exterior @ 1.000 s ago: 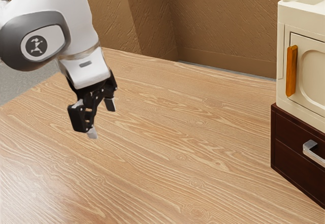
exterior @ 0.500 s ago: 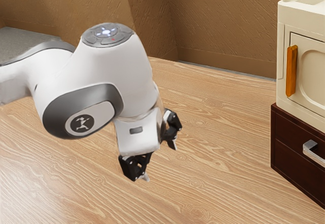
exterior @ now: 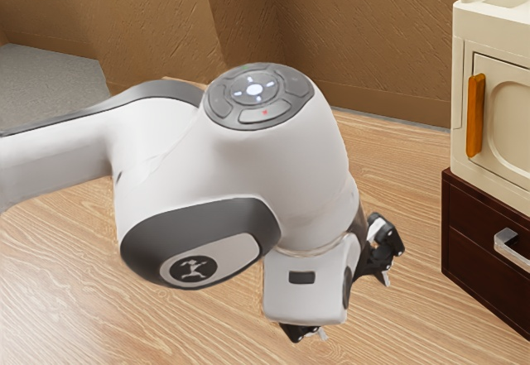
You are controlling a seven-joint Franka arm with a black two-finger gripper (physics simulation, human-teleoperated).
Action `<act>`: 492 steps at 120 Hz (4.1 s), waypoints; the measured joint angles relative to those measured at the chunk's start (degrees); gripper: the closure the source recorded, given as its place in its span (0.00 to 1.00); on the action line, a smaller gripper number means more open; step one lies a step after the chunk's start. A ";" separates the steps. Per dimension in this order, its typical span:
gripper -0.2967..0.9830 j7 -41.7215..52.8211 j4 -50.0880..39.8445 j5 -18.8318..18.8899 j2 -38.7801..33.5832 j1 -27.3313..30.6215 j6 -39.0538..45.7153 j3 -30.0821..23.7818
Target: Pull the drawer handle with one arm to open the drawer
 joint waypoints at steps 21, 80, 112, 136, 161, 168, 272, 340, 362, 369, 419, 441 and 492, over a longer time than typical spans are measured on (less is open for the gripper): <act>0.23 0.22 5.19 0.06 4.38 -2.36 0.15 -0.01; 0.23 0.58 18.98 1.56 15.65 -5.11 0.21 0.05; 0.23 0.66 21.87 1.72 19.02 -6.18 0.22 -0.01; 0.23 0.71 27.25 1.46 22.81 -5.95 0.22 -0.01; 0.23 0.77 30.36 1.22 23.83 -5.67 0.27 0.06; 0.23 0.77 31.01 1.20 24.52 -5.54 0.28 0.07; 0.23 0.61 32.72 1.30 31.82 -1.73 3.38 0.52; 0.23 0.45 25.37 1.67 27.94 -2.47 5.41 0.55; 0.24 0.29 22.46 1.74 26.45 -3.31 6.62 0.54; 0.24 0.21 21.38 1.76 25.50 -3.38 6.93 0.52; 0.23 -0.20 15.37 1.80 21.54 -3.33 7.95 0.83; 0.23 -0.32 12.29 2.45 19.47 -3.74 8.45 1.10; 0.40 -0.59 7.50 2.97 14.45 -5.74 8.82 1.72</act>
